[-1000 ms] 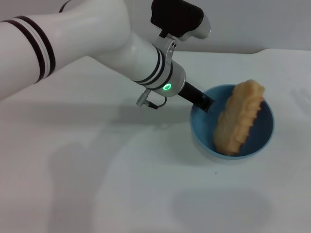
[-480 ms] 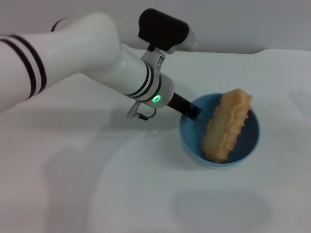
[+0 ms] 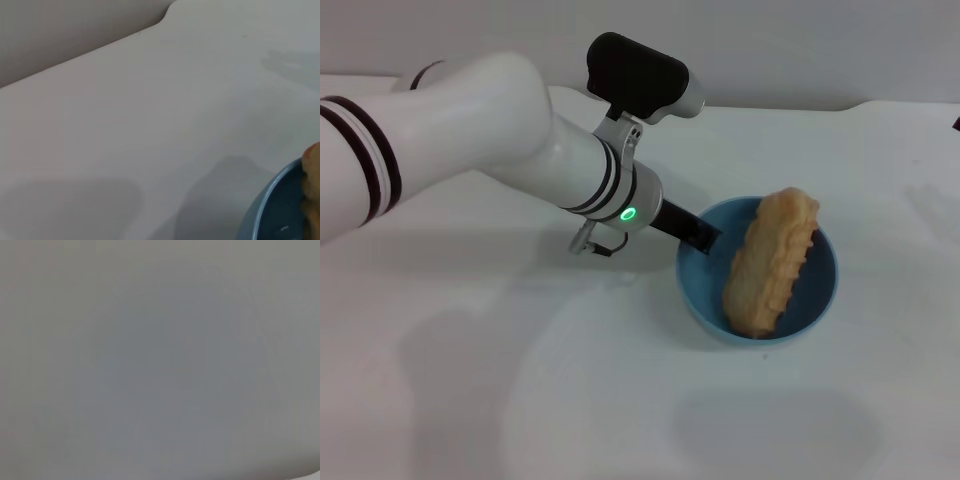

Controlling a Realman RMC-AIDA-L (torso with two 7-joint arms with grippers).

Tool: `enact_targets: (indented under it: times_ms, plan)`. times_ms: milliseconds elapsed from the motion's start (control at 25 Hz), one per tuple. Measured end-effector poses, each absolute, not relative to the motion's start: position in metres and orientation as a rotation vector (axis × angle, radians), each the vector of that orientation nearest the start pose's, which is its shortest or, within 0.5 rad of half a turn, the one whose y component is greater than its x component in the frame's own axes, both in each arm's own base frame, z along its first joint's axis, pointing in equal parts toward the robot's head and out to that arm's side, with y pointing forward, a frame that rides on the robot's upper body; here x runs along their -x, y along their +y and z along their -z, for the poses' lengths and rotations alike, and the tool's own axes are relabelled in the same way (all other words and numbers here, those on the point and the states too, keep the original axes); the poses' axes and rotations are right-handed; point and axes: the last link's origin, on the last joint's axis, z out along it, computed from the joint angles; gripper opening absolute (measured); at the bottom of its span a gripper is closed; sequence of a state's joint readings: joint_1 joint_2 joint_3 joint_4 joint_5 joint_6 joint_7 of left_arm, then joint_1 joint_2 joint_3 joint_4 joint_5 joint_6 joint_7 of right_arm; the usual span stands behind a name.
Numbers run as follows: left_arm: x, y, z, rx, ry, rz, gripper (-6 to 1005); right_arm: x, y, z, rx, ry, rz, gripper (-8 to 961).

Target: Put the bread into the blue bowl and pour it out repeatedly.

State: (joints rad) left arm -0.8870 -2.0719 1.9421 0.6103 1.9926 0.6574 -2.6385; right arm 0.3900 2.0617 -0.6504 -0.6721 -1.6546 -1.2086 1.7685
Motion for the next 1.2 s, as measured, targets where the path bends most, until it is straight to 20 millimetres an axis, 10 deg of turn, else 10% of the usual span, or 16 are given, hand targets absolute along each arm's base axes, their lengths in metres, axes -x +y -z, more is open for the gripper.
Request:
enact_targets:
  times_ms: [280,640,840,1200]
  plan:
    - [0.171,0.394,0.135,2.533,-1.024,-0.123,90,-0.324,0.349,-0.054,1.943,1.268,-0.970,382]
    - [0.162,0.410,0.123,2.462,-0.943,0.021,470,-0.328,0.349,-0.050,1.973,1.158,-0.897,382]
    - [0.162,0.426,0.110,2.329,-0.869,0.178,598,-0.322,0.343,-0.037,2.113,0.865,-0.813,382]
    - [0.178,0.426,0.089,2.095,-0.783,0.384,795,-0.341,0.334,-0.013,1.872,0.629,-0.759,383]
